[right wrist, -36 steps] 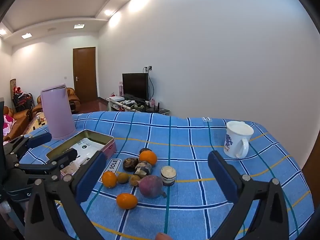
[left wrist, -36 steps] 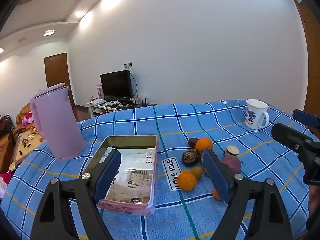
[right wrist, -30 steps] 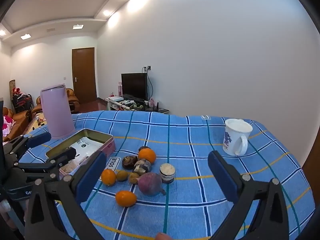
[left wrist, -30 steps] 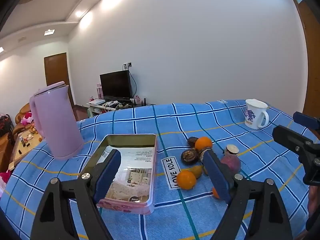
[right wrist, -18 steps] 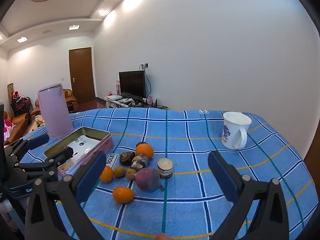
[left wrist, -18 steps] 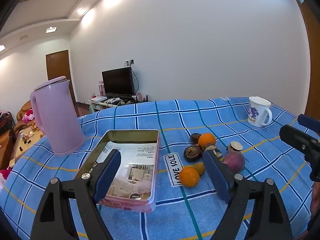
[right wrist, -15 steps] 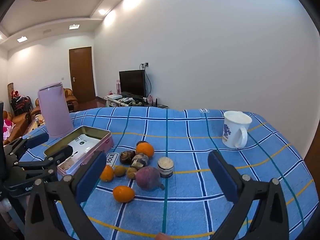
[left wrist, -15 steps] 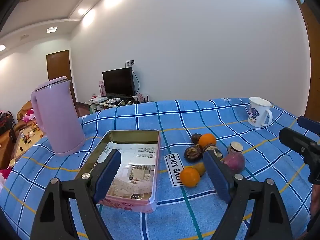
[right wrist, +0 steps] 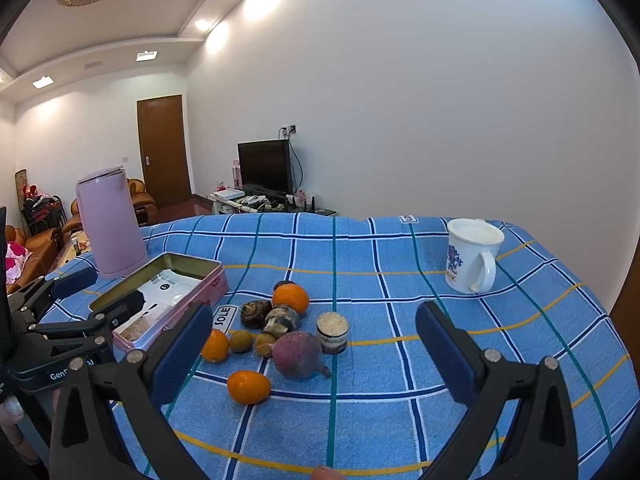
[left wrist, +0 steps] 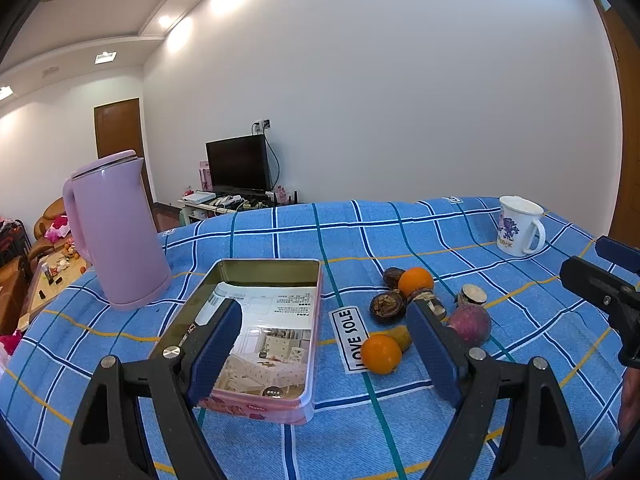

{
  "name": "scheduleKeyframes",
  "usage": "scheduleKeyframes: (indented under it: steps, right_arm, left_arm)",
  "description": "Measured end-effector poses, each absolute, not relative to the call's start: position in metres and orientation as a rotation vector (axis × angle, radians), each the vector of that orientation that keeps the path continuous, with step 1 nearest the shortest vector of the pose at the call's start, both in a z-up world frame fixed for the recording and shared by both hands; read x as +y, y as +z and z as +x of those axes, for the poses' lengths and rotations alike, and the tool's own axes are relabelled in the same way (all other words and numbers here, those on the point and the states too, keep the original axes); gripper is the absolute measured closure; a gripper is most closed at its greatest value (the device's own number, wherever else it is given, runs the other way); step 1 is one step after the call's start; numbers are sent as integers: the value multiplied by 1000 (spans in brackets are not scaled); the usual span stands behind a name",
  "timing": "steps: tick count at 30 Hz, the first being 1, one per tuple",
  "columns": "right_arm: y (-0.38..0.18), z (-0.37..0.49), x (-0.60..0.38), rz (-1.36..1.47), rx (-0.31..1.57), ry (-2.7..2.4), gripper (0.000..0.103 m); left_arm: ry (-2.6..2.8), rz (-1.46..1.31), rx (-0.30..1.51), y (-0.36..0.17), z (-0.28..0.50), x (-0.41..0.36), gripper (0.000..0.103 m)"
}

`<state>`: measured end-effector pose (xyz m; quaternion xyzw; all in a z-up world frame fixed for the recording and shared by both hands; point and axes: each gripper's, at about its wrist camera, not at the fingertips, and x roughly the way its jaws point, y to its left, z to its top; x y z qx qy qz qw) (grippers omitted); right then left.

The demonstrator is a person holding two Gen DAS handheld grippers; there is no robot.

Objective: Organize fruits

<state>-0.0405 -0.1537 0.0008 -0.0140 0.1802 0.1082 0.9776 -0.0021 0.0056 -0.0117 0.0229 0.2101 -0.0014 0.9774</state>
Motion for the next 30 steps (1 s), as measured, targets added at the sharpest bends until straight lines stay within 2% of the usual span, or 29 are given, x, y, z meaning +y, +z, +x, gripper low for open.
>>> scheduleKeyframes:
  steps: [30]
  right_arm:
    - [-2, -39, -155, -24, 372, 219, 0]
  left_arm:
    - [-5, 43, 429, -13, -3, 7, 18]
